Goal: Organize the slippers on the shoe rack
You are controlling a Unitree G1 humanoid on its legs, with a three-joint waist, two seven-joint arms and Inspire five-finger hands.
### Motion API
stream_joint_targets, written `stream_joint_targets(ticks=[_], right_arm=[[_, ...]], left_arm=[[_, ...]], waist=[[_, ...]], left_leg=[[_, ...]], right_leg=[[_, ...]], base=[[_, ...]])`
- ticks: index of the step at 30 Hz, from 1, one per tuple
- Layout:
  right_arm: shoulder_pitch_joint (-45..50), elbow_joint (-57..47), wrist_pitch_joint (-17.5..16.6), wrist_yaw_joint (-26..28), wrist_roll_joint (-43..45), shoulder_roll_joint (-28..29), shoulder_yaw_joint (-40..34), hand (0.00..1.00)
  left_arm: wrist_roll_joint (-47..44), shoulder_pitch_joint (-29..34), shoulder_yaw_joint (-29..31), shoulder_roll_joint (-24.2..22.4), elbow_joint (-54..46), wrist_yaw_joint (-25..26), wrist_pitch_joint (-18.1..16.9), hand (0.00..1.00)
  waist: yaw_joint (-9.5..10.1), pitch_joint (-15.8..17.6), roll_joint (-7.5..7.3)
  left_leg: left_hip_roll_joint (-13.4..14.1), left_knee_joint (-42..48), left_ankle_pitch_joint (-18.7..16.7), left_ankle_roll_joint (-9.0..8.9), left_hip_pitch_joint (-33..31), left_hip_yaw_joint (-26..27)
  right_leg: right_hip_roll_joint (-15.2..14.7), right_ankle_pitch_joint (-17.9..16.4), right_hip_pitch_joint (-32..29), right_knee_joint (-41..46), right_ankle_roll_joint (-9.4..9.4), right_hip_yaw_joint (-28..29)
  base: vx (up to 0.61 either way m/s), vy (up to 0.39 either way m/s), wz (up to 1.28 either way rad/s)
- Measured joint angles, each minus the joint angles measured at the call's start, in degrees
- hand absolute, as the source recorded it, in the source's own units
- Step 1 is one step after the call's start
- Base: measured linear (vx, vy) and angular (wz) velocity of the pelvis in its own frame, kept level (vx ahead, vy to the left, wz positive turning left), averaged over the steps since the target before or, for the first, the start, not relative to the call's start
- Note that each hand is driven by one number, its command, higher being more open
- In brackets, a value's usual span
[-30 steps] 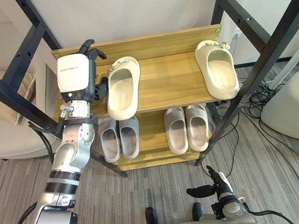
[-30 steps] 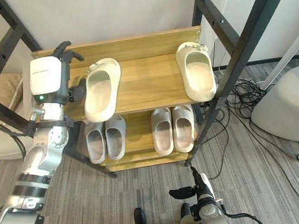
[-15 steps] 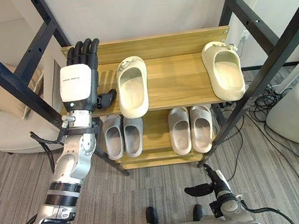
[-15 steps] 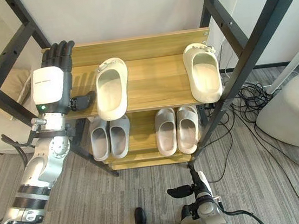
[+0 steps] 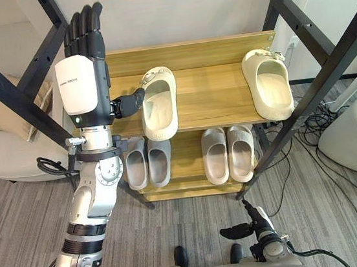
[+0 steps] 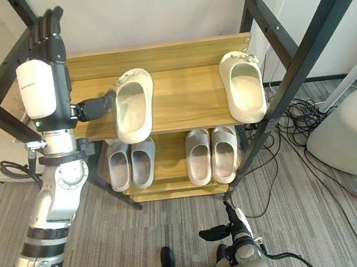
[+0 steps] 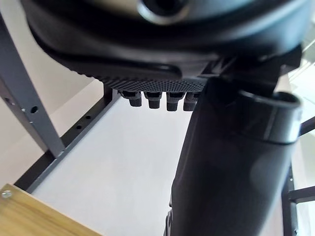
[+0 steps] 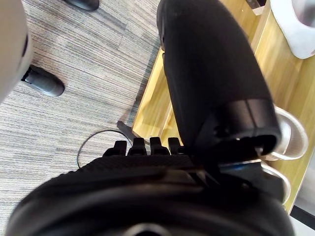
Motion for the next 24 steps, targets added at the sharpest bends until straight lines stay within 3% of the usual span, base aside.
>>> stream_joint_targets(ticks=[11, 24], right_arm=[[0.0, 0.0, 0.5, 0.0, 0.0, 0.1, 2.2, 1.0], [0.3, 0.0, 0.5, 0.0, 0.0, 0.1, 2.1, 1.0]], left_arm=[[-1.1, -1.4, -6.2, -1.7, -0.6, -0.1, -0.8, 1.0], [0.7, -3.7, -6.8, -1.9, 5.0, -2.1, 0.6, 1.0]], waist=[[-0.27, -0.1, -0.04], [-1.21, -0.9, -0.41]], left_leg=[[0.0, 0.0, 0.0, 0.0, -0.1, 0.0], [-0.1, 0.0, 0.0, -0.03, -0.7, 0.4]], right_leg=[[0.0, 0.0, -0.1, 0.0, 0.0, 0.0], [0.0, 0.0, -1.1, 0.0, 0.02, 0.5]], base=[[0.0, 0.0, 0.0], [0.0, 0.0, -0.01]])
